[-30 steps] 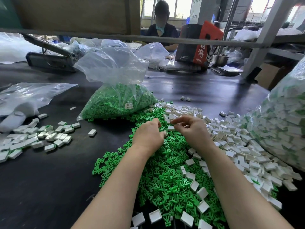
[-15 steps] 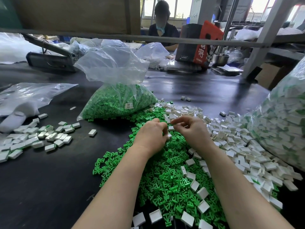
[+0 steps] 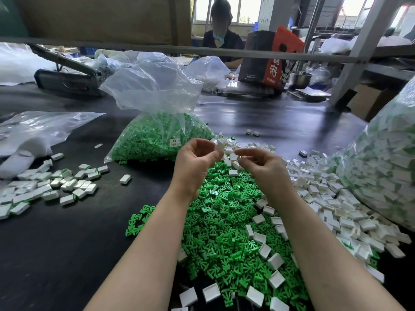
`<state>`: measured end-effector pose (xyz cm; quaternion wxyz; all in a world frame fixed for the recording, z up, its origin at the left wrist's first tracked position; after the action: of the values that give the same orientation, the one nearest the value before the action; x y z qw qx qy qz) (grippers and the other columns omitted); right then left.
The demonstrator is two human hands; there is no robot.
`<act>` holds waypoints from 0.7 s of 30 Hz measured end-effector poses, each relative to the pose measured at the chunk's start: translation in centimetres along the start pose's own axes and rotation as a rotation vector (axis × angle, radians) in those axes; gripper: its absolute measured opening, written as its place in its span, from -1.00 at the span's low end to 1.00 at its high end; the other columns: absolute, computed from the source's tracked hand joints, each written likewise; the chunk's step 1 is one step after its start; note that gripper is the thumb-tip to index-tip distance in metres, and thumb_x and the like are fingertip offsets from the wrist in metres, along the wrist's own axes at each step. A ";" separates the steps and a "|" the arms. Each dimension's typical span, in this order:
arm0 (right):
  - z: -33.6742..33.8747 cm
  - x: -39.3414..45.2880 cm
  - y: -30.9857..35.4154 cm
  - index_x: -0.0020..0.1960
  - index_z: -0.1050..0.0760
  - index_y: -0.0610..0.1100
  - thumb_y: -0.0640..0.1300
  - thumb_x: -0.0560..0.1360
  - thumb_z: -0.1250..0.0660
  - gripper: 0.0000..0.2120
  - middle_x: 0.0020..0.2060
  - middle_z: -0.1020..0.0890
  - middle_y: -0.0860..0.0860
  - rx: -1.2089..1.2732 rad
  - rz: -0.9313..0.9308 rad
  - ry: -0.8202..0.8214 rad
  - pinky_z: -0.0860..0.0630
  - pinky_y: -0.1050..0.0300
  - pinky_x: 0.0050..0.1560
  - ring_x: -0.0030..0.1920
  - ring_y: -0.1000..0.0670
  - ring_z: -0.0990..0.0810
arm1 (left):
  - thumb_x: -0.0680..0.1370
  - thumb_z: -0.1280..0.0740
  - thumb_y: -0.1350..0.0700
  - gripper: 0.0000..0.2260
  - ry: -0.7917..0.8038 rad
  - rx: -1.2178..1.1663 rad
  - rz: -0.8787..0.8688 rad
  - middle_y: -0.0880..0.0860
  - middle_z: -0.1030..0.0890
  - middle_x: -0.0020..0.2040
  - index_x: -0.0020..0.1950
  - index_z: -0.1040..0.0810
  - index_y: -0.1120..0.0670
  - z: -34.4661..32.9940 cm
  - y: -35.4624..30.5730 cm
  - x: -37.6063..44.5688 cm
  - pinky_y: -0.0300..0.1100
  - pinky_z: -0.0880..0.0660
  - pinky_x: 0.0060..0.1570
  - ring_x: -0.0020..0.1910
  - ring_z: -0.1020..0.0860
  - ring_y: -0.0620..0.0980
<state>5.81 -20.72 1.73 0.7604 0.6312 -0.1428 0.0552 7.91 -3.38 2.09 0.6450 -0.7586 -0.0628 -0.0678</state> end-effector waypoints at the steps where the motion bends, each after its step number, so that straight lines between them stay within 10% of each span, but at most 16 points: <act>1: 0.0 0.0 0.3 0.02 -0.65 -0.07 -0.29 0.51 -0.38 -0.83 -0.13 -0.69 0.00 0.036 0.004 0.000 -0.49 0.40 -0.27 -0.25 0.21 -0.60 | 0.44 -0.49 0.24 -0.81 -0.003 -0.060 0.002 0.02 -0.62 -0.18 -0.01 -0.56 0.10 0.1 -0.1 0.0 -0.32 -0.50 -0.23 -0.24 -0.59 -0.14; 10: -0.2 -0.1 1.1 0.02 -0.56 -0.18 -0.27 0.51 -0.39 -0.90 -0.13 -0.73 -0.06 0.155 -0.019 -0.006 -0.58 0.09 -0.10 -0.17 -0.03 -0.65 | 0.33 -0.51 0.19 -0.83 0.039 -0.157 0.069 0.06 -0.69 -0.14 -0.11 -0.64 0.07 -0.3 -0.2 -0.2 -0.21 -0.49 -0.13 -0.14 -0.61 -0.01; 21: 0.1 0.1 2.1 -0.12 -0.63 -0.09 -0.13 0.37 -0.47 -0.89 -0.27 -0.62 0.00 0.347 -0.047 -0.082 -0.44 0.24 -0.29 -0.32 0.07 -0.47 | 0.47 -0.46 0.22 -0.95 0.123 -0.030 0.003 0.03 -0.69 -0.24 -0.08 -0.65 0.12 -1.6 -0.6 -0.7 -0.35 -0.53 -0.26 -0.27 -0.66 -0.09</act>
<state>5.36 -20.38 3.74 0.6345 0.7579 -0.1471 0.0356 7.10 -4.89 2.85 0.6363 -0.7627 -0.0208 -0.1142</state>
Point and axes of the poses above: each hand's wrist, its own x-axis towards the middle knuckle, its own z-axis out of the back of the hand, y = z × x, the point moved 6 cm from there along x, towards the middle knuckle
